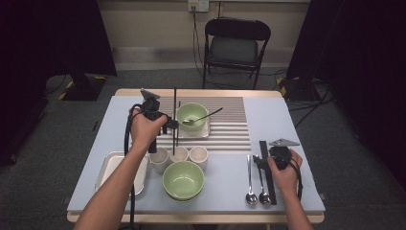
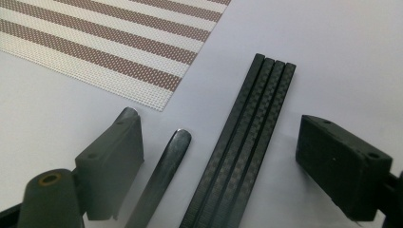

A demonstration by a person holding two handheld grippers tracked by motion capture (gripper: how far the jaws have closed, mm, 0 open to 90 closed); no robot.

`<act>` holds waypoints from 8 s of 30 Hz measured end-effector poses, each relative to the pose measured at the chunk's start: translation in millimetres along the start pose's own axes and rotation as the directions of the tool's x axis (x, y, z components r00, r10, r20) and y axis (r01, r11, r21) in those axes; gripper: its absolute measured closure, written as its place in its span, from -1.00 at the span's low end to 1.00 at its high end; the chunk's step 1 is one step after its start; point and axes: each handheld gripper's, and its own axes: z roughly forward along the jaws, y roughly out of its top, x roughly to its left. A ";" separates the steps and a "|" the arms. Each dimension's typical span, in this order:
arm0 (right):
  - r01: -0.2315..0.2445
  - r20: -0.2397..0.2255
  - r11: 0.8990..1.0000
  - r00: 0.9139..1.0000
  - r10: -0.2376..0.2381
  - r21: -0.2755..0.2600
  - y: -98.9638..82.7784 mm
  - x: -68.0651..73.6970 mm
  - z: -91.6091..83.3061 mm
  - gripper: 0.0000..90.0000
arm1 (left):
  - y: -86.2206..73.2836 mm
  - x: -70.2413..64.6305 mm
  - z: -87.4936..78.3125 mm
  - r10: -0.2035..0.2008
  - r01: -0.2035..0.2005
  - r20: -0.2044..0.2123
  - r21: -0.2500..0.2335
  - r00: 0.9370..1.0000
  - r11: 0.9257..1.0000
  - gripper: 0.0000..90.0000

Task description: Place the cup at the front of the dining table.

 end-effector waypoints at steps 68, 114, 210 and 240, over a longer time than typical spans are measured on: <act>0.020 0.012 1.000 1.000 -0.020 0.007 -0.9 1.7 1.4 -0.67 | 36.0 34.1 26.8 -0.071 0.071 -0.048 -0.002 0.996 0.997 0.92; 0.021 0.013 1.000 1.000 -0.021 0.004 -1.1 1.7 1.4 -0.67 | 46.7 40.5 43.7 -0.060 0.060 -0.079 -0.002 0.995 0.998 0.92; 0.020 0.009 1.000 1.000 -0.020 0.007 -1.0 1.3 1.4 -0.68 | 42.6 59.1 90.4 -0.044 0.063 -0.190 0.095 0.981 0.993 0.91; 0.019 0.009 1.000 1.000 -0.019 0.006 -1.0 1.4 1.4 -0.68 | 39.0 63.3 93.9 -0.072 0.087 -0.176 0.082 0.982 0.993 0.90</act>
